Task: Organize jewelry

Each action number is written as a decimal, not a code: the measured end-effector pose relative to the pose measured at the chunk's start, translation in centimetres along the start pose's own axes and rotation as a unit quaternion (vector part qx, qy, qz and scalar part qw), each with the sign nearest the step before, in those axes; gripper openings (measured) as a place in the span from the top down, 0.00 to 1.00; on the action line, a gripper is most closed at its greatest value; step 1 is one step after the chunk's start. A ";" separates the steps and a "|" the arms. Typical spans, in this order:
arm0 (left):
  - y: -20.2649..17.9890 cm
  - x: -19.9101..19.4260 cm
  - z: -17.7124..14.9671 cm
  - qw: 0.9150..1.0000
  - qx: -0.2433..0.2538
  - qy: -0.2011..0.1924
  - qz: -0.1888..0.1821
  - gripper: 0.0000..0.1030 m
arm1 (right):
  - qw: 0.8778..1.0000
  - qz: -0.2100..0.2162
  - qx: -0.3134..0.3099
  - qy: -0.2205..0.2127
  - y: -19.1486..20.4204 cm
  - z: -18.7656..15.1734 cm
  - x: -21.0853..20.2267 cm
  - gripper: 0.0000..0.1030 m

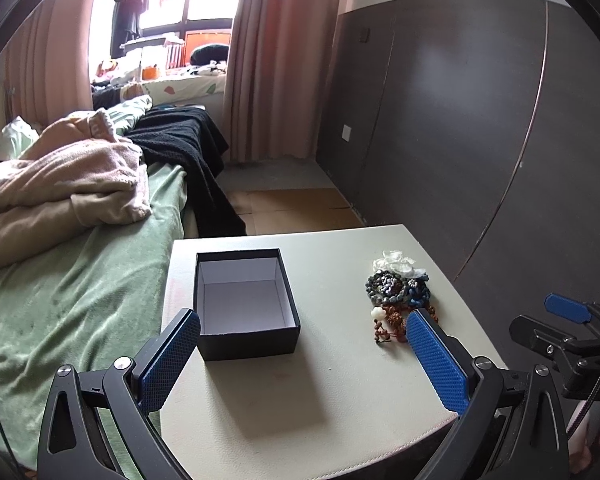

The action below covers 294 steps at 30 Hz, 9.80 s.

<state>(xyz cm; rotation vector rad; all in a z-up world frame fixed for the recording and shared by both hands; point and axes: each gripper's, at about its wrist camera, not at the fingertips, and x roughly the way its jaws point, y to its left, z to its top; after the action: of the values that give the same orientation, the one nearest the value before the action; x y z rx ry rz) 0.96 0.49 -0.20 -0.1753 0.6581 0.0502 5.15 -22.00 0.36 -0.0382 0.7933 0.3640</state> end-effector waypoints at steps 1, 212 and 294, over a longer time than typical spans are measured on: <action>0.0 0.2 0.2 1.000 -0.004 0.001 -0.001 0.00 | 1.000 -0.001 0.003 0.001 0.0 0.1 0.0 0.01; -10.5 20.2 0.5 0.983 0.033 0.146 -0.106 0.67 | 0.921 0.097 0.353 0.134 -15.1 2.5 13.3 0.28; 6.9 5.2 2.6 0.966 -0.179 0.054 -0.179 0.92 | 0.928 0.269 0.256 0.029 -3.0 5.1 11.7 0.90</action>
<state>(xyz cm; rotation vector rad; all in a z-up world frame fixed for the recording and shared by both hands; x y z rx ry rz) 5.94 7.75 -2.33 -0.6469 0.7136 -0.1914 17.16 -20.34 -4.59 0.6746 0.9330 0.6647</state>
